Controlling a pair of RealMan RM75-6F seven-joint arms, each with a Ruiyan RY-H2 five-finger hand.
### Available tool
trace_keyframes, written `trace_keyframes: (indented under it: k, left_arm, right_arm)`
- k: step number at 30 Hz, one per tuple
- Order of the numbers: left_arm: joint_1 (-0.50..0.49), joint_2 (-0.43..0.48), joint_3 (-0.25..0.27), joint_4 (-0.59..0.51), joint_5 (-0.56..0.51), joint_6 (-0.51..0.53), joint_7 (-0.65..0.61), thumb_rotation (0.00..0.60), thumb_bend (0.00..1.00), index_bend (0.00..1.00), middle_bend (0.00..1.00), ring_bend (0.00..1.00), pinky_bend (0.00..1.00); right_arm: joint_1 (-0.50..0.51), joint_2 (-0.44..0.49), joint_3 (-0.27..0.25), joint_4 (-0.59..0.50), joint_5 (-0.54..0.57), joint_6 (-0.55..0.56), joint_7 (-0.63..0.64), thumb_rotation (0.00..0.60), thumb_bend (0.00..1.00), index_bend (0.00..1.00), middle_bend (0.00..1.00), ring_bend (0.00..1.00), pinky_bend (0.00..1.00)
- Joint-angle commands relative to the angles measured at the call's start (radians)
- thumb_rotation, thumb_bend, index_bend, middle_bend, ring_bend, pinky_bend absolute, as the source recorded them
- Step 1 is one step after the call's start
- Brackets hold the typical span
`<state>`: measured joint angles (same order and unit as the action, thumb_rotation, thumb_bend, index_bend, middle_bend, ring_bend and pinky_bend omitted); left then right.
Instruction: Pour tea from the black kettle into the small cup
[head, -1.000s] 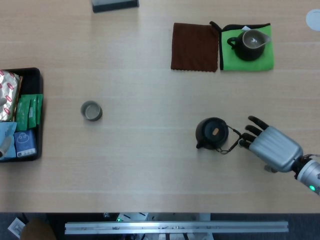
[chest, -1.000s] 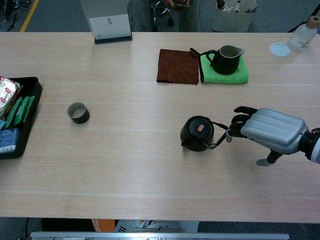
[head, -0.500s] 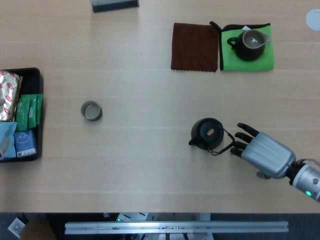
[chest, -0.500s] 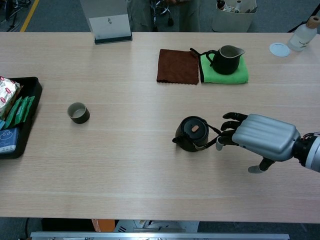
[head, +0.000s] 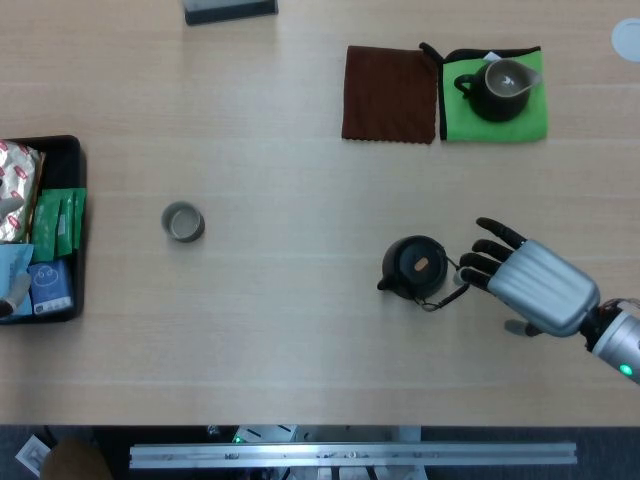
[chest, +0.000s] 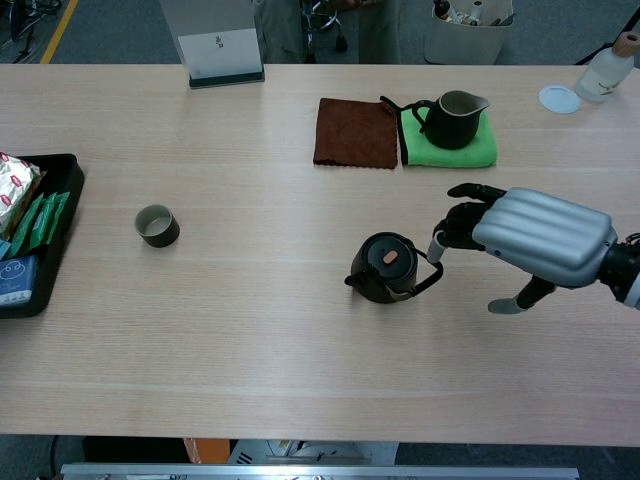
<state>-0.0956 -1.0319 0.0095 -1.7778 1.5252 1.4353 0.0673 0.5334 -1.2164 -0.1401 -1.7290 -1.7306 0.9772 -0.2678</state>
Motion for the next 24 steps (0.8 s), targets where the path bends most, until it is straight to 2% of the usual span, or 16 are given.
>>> trace_keyframes:
  k: [1,11,24]
  left_arm:
    - [0.0,0.001,0.0,-0.003,-0.002,-0.001,0.003,0.6,0.27,0.19,0.1,0.08,0.06]
    - [0.0,0.005,0.001,-0.007,-0.005,-0.005,0.003,0.6,0.27,0.19,0.1,0.08,0.06]
    - [0.009,0.009,0.005,0.007,-0.003,0.004,-0.017,0.6,0.27,0.19,0.09,0.08,0.06]
  right_arm:
    - [0.019,-0.018,0.018,0.002,0.029,-0.037,0.0,0.6,0.0,0.32,0.33,0.25,0.1]
    - [0.058,-0.068,0.044,-0.005,0.106,-0.132,-0.042,0.6,0.0,0.32,0.35,0.28,0.1]
    - [0.067,-0.095,0.034,-0.027,0.139,-0.159,-0.082,0.6,0.0,0.34,0.37,0.31,0.1]
